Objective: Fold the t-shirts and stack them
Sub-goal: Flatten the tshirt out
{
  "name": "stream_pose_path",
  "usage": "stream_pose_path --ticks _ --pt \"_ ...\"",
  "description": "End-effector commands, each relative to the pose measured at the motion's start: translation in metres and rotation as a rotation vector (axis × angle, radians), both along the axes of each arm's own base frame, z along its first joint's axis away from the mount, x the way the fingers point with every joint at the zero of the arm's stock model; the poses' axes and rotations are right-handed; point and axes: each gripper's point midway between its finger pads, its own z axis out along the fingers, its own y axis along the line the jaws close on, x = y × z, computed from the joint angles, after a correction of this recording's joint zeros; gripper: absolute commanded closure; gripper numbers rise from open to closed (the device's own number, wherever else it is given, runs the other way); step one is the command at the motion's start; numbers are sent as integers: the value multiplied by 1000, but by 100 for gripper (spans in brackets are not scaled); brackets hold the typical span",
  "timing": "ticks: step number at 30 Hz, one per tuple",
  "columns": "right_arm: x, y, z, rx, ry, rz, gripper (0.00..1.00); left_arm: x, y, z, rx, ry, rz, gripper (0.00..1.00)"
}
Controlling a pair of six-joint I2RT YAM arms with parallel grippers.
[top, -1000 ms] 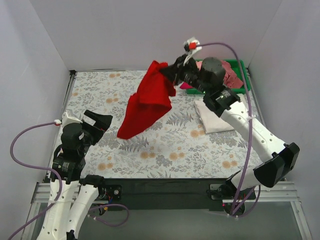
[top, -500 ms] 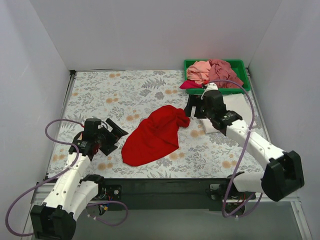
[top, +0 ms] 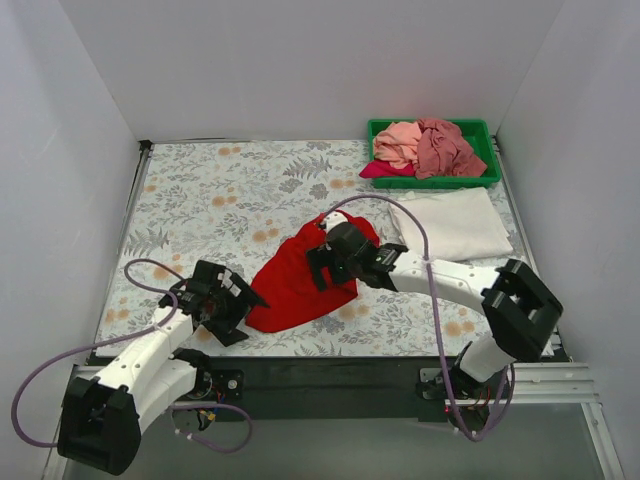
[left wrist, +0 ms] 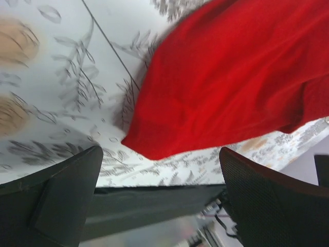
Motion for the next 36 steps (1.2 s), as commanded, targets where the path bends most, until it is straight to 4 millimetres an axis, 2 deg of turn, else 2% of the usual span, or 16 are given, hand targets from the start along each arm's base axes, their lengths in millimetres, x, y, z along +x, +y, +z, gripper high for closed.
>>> stream_pose_path --ticks 1,2,5,8,9,16,20,22,23,24,25,27,32,33,35,36 --pt "32 38 -2 37 13 -197 7 -12 -10 -17 10 85 -16 2" --pt "39 41 -2 49 12 -247 7 -10 -12 -20 14 85 -22 5" --pt "52 50 -24 27 36 -320 13 -8 -8 -25 59 78 -21 17" --pt "60 57 -42 28 53 -408 22 -2 -3 -32 89 61 0 41" --pt "63 53 -46 12 34 -437 24 0 0 -33 106 54 11 47" --pt "74 41 -56 1 -21 -584 35 18 16 -39 220 32 60 53" --pt "72 40 -61 -14 -15 -569 46 18 18 -45 237 49 65 67" --pt "72 35 -56 -14 -30 -576 58 21 21 -46 254 39 70 72" --pt "70 29 -58 -25 -33 -580 62 22 21 -46 256 31 67 85" --pt "70 26 -50 -17 -49 -587 67 24 23 -46 272 14 47 100" --pt "70 23 -47 -19 -57 -585 78 25 25 -45 282 8 47 100" --pt "65 13 -40 -22 -71 -585 87 28 30 -44 311 -16 46 100" --pt "51 -11 -27 -40 -85 -567 90 33 33 -32 307 -91 76 100" --pt "47 -16 -18 -31 -88 -564 94 35 34 -30 307 -102 82 100" --pt "39 -29 -19 -44 -84 -564 99 37 36 -26 307 -128 93 100" --pt "35 -32 -6 -16 -90 -557 99 37 35 -24 304 -131 93 100"
